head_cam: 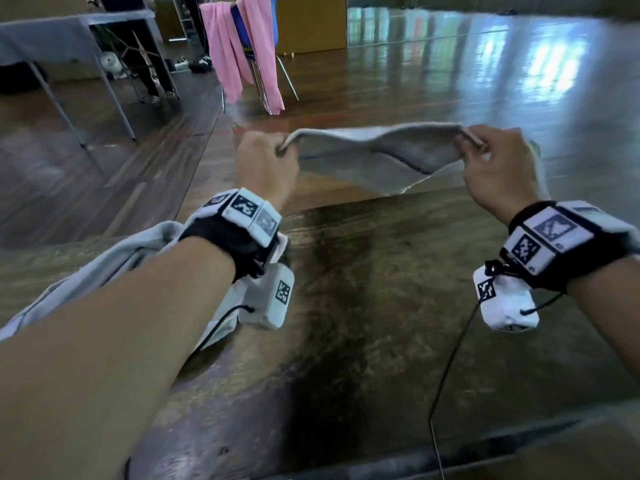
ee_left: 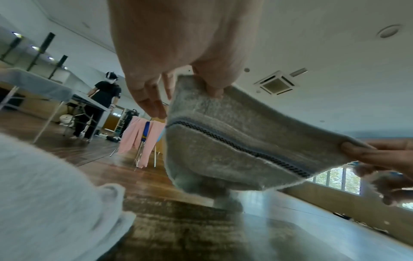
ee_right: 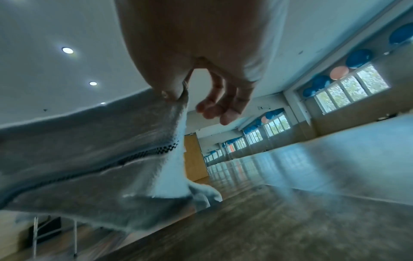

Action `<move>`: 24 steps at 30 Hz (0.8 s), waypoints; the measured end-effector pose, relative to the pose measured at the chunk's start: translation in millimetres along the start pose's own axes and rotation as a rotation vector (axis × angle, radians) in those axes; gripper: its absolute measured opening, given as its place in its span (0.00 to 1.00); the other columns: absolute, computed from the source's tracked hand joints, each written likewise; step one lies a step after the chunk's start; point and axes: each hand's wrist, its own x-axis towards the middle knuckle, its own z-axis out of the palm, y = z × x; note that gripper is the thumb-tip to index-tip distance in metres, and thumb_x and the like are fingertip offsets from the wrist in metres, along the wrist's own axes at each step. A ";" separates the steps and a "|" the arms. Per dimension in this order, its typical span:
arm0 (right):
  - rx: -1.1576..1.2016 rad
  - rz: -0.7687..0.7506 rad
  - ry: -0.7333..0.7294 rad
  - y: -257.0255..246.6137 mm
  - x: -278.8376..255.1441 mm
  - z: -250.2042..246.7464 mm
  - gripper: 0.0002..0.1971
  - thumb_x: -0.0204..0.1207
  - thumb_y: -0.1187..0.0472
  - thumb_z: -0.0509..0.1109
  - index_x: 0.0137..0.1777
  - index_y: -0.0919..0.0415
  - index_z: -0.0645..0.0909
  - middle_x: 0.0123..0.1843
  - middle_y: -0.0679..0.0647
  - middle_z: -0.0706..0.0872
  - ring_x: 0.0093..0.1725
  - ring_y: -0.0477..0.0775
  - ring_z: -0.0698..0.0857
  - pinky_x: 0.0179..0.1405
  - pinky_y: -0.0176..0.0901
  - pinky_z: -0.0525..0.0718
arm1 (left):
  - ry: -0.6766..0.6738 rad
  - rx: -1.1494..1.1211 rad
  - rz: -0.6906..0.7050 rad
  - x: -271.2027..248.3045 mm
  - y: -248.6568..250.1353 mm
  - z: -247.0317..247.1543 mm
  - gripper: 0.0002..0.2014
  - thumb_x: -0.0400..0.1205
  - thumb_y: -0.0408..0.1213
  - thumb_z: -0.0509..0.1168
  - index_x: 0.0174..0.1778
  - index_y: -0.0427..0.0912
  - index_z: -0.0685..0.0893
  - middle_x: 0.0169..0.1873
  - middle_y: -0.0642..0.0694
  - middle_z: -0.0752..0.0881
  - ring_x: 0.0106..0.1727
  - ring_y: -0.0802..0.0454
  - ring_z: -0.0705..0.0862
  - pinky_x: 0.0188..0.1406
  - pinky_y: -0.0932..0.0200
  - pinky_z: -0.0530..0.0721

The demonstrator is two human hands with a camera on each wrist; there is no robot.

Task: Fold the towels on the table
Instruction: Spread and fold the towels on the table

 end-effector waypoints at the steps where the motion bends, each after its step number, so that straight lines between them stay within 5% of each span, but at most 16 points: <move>1: -0.014 0.035 -0.010 3.3 -0.7 -1.2 0.10 0.85 0.51 0.62 0.45 0.50 0.82 0.40 0.54 0.82 0.50 0.69 0.86 0.50 0.54 0.81 | 0.009 -0.010 -0.045 -4.6 -5.8 -1.7 0.16 0.86 0.43 0.63 0.47 0.34 0.91 0.37 0.33 0.85 0.46 0.33 0.85 0.36 0.55 0.65; 3: 0.055 0.083 -0.073 5.4 -2.5 -1.1 0.10 0.86 0.52 0.63 0.48 0.49 0.86 0.40 0.56 0.88 0.46 0.65 0.89 0.47 0.55 0.87 | -0.069 -0.054 -0.102 -15.6 -12.2 -1.9 0.16 0.86 0.41 0.62 0.43 0.34 0.90 0.35 0.32 0.86 0.43 0.33 0.86 0.32 0.57 0.67; 5: 0.301 0.152 -0.127 3.9 -3.9 1.2 0.10 0.87 0.58 0.65 0.50 0.48 0.89 0.44 0.58 0.92 0.41 0.57 0.93 0.36 0.49 0.89 | -0.174 -0.152 -0.158 -23.0 -13.7 -0.3 0.17 0.86 0.38 0.61 0.32 0.39 0.85 0.27 0.37 0.83 0.28 0.46 0.88 0.23 0.61 0.71; 6: 0.419 0.187 -0.151 3.0 -4.5 2.7 0.12 0.87 0.60 0.66 0.49 0.46 0.89 0.47 0.55 0.93 0.41 0.52 0.94 0.33 0.43 0.89 | -0.195 -0.227 -0.219 -24.7 -12.7 1.7 0.18 0.86 0.37 0.61 0.28 0.44 0.82 0.23 0.43 0.81 0.19 0.56 0.84 0.17 0.65 0.72; 8: 0.507 0.195 -0.170 8.3 -4.1 7.2 0.15 0.87 0.61 0.67 0.48 0.38 0.89 0.50 0.44 0.92 0.46 0.45 0.93 0.38 0.37 0.89 | -0.188 -0.400 -0.329 -27.1 -11.3 4.4 0.21 0.86 0.36 0.63 0.25 0.50 0.79 0.18 0.51 0.77 0.13 0.61 0.79 0.13 0.70 0.73; 11: 0.459 0.155 -0.127 22.6 -0.6 12.0 0.11 0.85 0.55 0.69 0.57 0.36 0.89 0.51 0.33 0.89 0.52 0.37 0.88 0.54 0.44 0.87 | -0.127 -0.335 -0.202 -29.3 -16.5 6.3 0.25 0.85 0.40 0.64 0.19 0.51 0.74 0.11 0.58 0.72 0.14 0.64 0.73 0.14 0.74 0.64; 13: 0.426 0.172 -0.138 28.9 -0.5 13.7 0.10 0.85 0.53 0.69 0.62 0.42 0.89 0.51 0.37 0.89 0.50 0.35 0.86 0.54 0.44 0.84 | -0.111 -0.237 -0.115 -30.3 -21.6 6.4 0.22 0.86 0.43 0.64 0.22 0.50 0.75 0.13 0.56 0.71 0.17 0.61 0.71 0.14 0.70 0.65; 15: 0.305 0.216 -0.300 32.1 -5.1 13.5 0.08 0.86 0.53 0.68 0.48 0.47 0.89 0.42 0.49 0.87 0.43 0.49 0.83 0.43 0.44 0.79 | -0.302 -0.046 -0.073 -32.5 -29.3 9.9 0.19 0.87 0.43 0.63 0.29 0.44 0.82 0.20 0.52 0.74 0.21 0.58 0.71 0.16 0.70 0.66; 17: 0.080 0.194 -0.559 38.4 -13.4 12.7 0.16 0.85 0.54 0.69 0.33 0.52 0.82 0.33 0.52 0.81 0.39 0.54 0.77 0.34 0.44 0.71 | -0.654 0.142 -0.070 -41.7 -38.5 15.9 0.16 0.87 0.42 0.63 0.39 0.37 0.88 0.28 0.47 0.81 0.32 0.48 0.79 0.28 0.64 0.72; 19: -0.104 0.155 -0.747 46.3 -24.1 10.3 0.11 0.85 0.55 0.70 0.41 0.51 0.87 0.39 0.55 0.88 0.43 0.56 0.81 0.40 0.46 0.74 | -0.860 0.186 -0.082 -55.3 -47.4 19.4 0.12 0.86 0.40 0.65 0.48 0.36 0.90 0.38 0.44 0.88 0.43 0.43 0.84 0.41 0.57 0.79; 22: -0.139 0.138 -0.778 54.9 -37.6 -1.7 0.10 0.85 0.55 0.70 0.57 0.54 0.91 0.47 0.59 0.92 0.45 0.54 0.83 0.45 0.48 0.77 | -0.868 0.194 -0.069 -70.4 -50.5 21.1 0.12 0.86 0.40 0.63 0.54 0.43 0.92 0.45 0.42 0.91 0.47 0.41 0.88 0.52 0.46 0.87; 24: -0.089 0.147 -0.702 56.2 -44.6 -14.4 0.09 0.84 0.56 0.71 0.55 0.54 0.92 0.38 0.56 0.89 0.39 0.52 0.81 0.39 0.47 0.74 | -0.825 0.191 -0.059 -74.0 -46.0 18.2 0.13 0.85 0.38 0.63 0.38 0.41 0.90 0.34 0.42 0.88 0.39 0.40 0.85 0.41 0.50 0.86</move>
